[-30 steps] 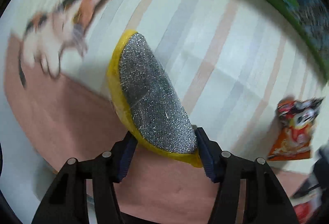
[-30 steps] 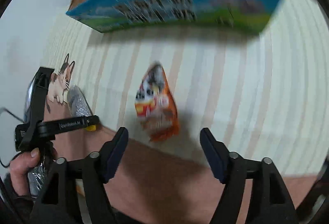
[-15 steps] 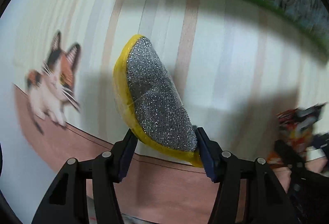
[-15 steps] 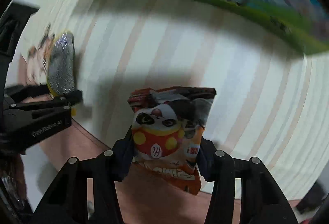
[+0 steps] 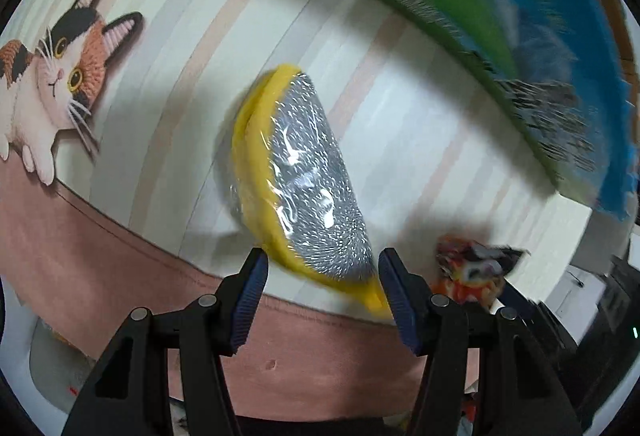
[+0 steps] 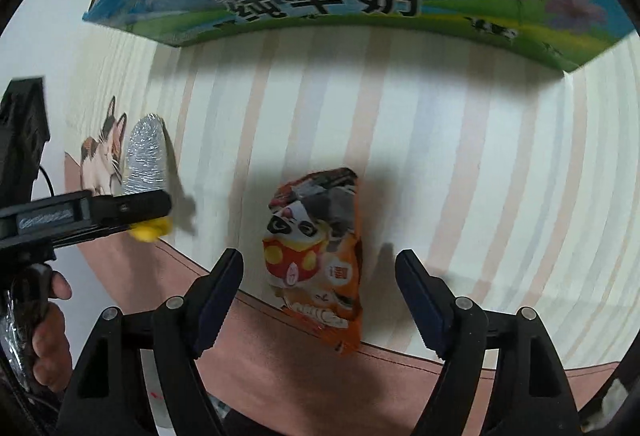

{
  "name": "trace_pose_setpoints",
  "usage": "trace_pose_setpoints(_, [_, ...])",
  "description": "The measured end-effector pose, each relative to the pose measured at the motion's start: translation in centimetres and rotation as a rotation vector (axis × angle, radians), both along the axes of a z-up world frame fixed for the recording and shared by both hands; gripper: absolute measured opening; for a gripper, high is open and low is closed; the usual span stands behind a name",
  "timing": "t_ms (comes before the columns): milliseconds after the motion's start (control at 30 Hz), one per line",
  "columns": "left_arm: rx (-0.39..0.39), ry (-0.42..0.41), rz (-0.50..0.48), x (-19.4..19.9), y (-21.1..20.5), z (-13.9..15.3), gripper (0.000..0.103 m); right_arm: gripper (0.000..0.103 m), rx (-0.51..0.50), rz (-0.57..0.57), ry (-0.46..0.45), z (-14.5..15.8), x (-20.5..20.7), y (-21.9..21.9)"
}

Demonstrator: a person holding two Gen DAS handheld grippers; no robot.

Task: Organize soft objects
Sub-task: 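Grasp the yellow-silver sponge with the left tool while the right tool grasps the orange panda pack, then place the sponge in the box with the left tool while the right tool places the panda pack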

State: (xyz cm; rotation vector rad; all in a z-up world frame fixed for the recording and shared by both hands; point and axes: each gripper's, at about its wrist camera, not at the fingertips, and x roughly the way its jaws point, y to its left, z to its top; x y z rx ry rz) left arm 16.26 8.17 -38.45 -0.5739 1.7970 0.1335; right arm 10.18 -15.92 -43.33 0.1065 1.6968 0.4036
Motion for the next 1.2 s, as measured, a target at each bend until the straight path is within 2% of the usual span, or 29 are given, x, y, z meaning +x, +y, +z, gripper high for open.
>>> trace_pose_setpoints(133, [0.065,0.006,0.009,0.9,0.5,-2.0,0.054,0.081,-0.063,0.063,-0.023,-0.9,0.2,2.8])
trace_pose_setpoints(200, [0.086,-0.009,0.016,0.9,0.5,-1.8,0.047,0.078,-0.106,0.101,-0.041,-1.3,0.1,3.6])
trace_pose_setpoints(233, [0.099,-0.021,0.008,1.0,0.3,-1.7,0.046,0.074,-0.122,0.115,-0.045,-1.5,0.0,3.7])
trace_pose_setpoints(267, [0.104,-0.024,0.006,0.9,0.1,-1.7,0.045,0.060,-0.137,0.131,-0.049,-1.8,-0.2,3.8])
trace_pose_setpoints(300, [0.107,-0.028,0.004,0.8,0.1,-1.7,0.044,0.055,-0.140,0.137,-0.045,-2.0,-0.3,4.0])
trace_pose_setpoints(333, [0.112,-0.032,-0.002,0.5,0.3,-1.5,0.043,0.053,-0.152,0.149,-0.070,-1.8,-0.5,4.2])
trace_pose_setpoints(467, [0.146,-0.063,-0.023,-0.4,-0.1,0.2,0.041,0.052,-0.142,0.145,-0.076,-1.6,-0.9,3.9])
trace_pose_setpoints(567, [0.158,-0.118,-0.056,-0.8,-1.1,3.1,0.041,0.052,-0.074,0.094,-0.040,-1.0,-1.0,2.6])
trace_pose_setpoints(700, [0.170,-0.228,-0.125,0.0,-3.8,8.2,0.041,0.052,0.029,0.028,-0.042,2.3,-0.7,0.1])
trace_pose_setpoints(833, [0.148,-0.333,-0.177,2.2,-5.2,13.8,0.041,0.052,0.117,-0.049,-0.111,8.4,0.9,-2.7])
trace_pose_setpoints(933, [0.146,-0.384,-0.258,5.7,-5.8,17.7,0.041,0.052,0.145,-0.093,-0.173,12.8,2.9,-4.3])
trace_pose_setpoints(1000, [0.187,-0.402,-0.318,7.9,-5.5,19.2,0.042,0.052,0.118,-0.108,-0.238,15.9,4.9,-5.5])
trace_pose_setpoints(1100, [0.240,-0.411,-0.392,11.9,-5.4,19.9,0.042,0.052,0.022,-0.136,-0.309,18.7,9.2,-6.7])
trace_pose_setpoints(1200, [0.257,-0.378,-0.426,15.4,-5.3,17.8,0.042,0.052,-0.054,-0.164,-0.309,18.6,13.4,-8.2])
